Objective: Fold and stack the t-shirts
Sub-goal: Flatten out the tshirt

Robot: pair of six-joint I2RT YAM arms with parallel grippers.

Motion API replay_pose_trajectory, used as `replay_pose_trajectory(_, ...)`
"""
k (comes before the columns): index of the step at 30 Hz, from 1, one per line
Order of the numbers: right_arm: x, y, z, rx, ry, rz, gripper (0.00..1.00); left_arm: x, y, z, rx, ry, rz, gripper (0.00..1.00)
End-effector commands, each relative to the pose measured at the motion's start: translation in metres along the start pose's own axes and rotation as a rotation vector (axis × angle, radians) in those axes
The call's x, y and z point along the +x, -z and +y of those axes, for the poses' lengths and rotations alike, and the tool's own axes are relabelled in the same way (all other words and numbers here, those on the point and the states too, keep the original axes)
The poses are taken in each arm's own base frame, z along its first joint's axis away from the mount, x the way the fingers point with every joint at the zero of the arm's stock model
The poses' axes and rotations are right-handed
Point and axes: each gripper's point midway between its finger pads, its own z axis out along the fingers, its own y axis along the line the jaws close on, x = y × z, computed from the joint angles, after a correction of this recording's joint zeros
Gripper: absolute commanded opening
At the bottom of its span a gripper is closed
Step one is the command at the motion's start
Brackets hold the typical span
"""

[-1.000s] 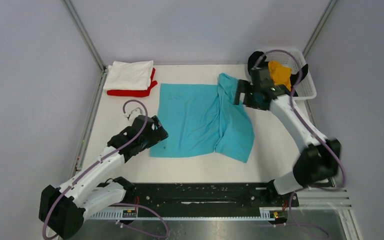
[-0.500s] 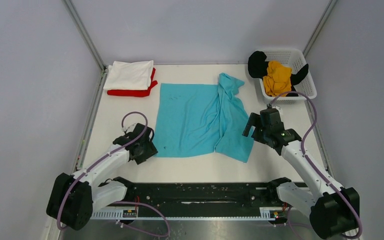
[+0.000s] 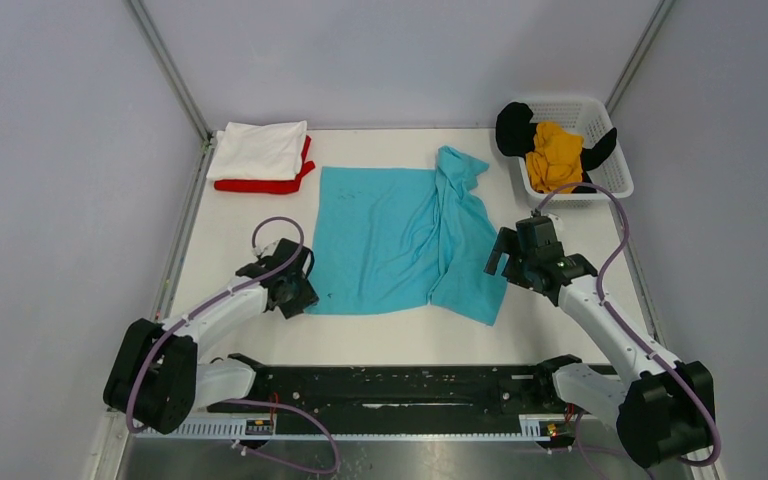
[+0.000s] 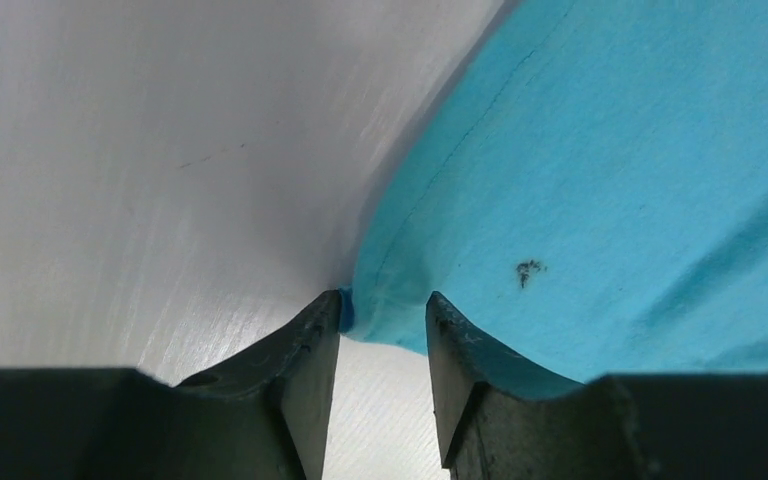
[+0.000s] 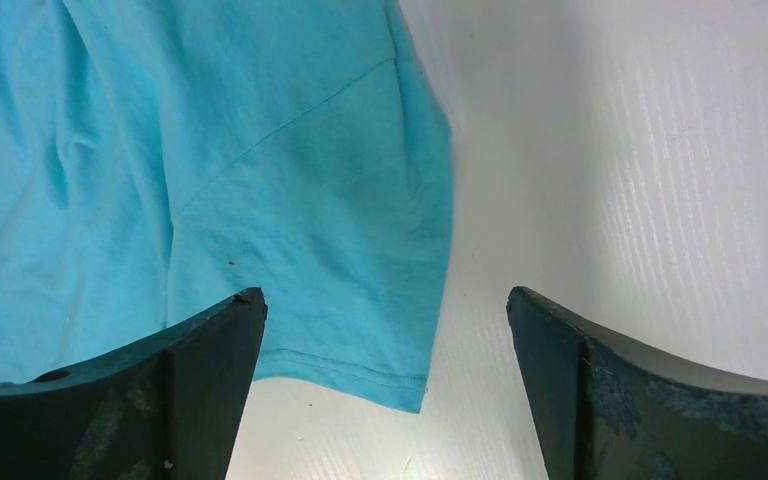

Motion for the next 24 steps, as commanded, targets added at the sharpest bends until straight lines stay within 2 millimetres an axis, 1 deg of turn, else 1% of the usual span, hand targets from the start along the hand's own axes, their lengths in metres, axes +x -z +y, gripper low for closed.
replay_pose_trajectory(1,-0.006,0.001,-0.005,0.031,0.008,-0.027,0.99,0.014,-0.010,0.006,-0.037,-0.031,0.068,0.35)
replay_pose_trajectory(3,-0.005,0.001,-0.006,0.034,0.012,-0.029,1.00,0.015,-0.011,0.003,-0.038,-0.039,0.079,0.27)
replay_pose_trajectory(4,-0.005,0.002,-0.008,0.038,0.013,-0.031,1.00,0.015,-0.011,0.001,-0.034,-0.043,0.083,0.20)
replay_pose_trajectory(5,-0.004,0.002,-0.008,0.039,0.012,-0.031,0.99,0.014,-0.012,0.000,-0.030,-0.049,0.085,0.07)
replay_pose_trajectory(6,-0.002,0.003,-0.009,0.040,0.014,-0.024,0.99,0.014,-0.011,-0.002,-0.025,-0.052,0.086,0.00)
replay_pose_trajectory(10,0.010,0.003,-0.004,0.007,0.002,0.032,0.99,0.007,-0.007,-0.010,0.009,-0.067,0.061,0.00)
replay_pose_trajectory(12,0.024,0.002,-0.002,-0.008,-0.033,0.088,0.98,0.001,-0.004,-0.012,0.023,-0.074,0.034,0.00)
replay_pose_trajectory(14,0.043,0.001,-0.001,-0.016,-0.052,0.165,0.97,-0.002,-0.001,-0.016,0.053,-0.075,0.011,0.00)
replay_pose_trajectory(16,0.062,0.001,-0.003,0.005,-0.037,0.226,0.96,-0.006,0.002,-0.023,0.103,-0.069,-0.019,0.00)
replay_pose_trajectory(18,0.076,0.001,-0.003,0.027,-0.005,0.257,0.95,-0.007,0.004,-0.026,0.138,-0.065,-0.038,0.00)
replay_pose_trajectory(22,0.088,-0.001,0.002,0.059,0.041,0.276,0.89,-0.010,0.006,-0.027,0.159,-0.067,-0.067,0.00)
replay_pose_trajectory(24,0.091,-0.005,0.005,0.077,0.059,0.285,0.82,-0.011,0.006,-0.025,0.150,-0.074,-0.072,0.00)
